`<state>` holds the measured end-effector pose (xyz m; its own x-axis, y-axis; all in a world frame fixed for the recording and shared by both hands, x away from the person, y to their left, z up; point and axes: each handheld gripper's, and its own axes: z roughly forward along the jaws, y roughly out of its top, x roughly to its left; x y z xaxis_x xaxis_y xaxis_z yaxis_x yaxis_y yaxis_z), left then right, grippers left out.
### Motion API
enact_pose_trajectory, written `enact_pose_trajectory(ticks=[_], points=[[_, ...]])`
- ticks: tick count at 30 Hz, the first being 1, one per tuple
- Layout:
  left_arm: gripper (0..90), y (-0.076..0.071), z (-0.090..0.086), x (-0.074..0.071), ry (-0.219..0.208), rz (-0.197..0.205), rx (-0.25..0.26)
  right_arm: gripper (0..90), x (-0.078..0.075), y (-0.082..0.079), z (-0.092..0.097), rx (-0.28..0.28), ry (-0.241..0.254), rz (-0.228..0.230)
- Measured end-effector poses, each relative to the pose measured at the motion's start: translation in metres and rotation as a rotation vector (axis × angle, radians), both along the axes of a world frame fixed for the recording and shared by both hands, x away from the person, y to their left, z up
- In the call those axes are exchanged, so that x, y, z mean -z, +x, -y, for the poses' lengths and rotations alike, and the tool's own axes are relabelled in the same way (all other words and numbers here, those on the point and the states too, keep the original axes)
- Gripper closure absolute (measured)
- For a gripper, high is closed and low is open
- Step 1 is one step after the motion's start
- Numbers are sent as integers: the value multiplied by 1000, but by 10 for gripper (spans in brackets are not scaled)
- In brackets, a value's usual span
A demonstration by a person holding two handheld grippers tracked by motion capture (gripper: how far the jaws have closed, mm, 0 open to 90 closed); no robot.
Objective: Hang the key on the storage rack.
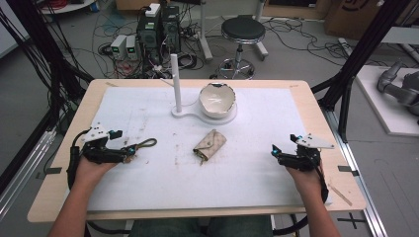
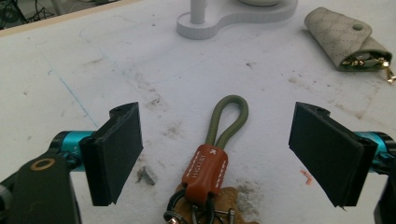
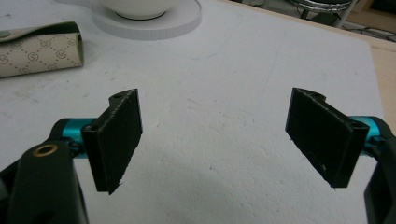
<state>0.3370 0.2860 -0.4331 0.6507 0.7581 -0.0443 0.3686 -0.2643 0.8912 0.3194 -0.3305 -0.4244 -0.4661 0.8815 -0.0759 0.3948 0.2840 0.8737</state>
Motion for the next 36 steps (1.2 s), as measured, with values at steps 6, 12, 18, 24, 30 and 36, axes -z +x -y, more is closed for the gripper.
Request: enact_pose_trajectory(ticks=[6,12,18,24,30,36], points=[[174,2,-1,1,13,-13,-11,190,1,0,-2,-9,-7,-3],[191,7,3,4,69,-26,-1,190,2,-1,-3,-16,-9,-10],[264,13,8,9,113,-48,24,190,3,-2,-1,-17,-13,-16],[292,19,12,18,155,-108,38,190,4,-3,0,-15,-16,-24],[395,21,14,21,184,-137,55,190,5,-4,2,-12,-21,-31],[515,19,14,21,188,-131,87,190,6,-4,2,-16,-24,-32]])
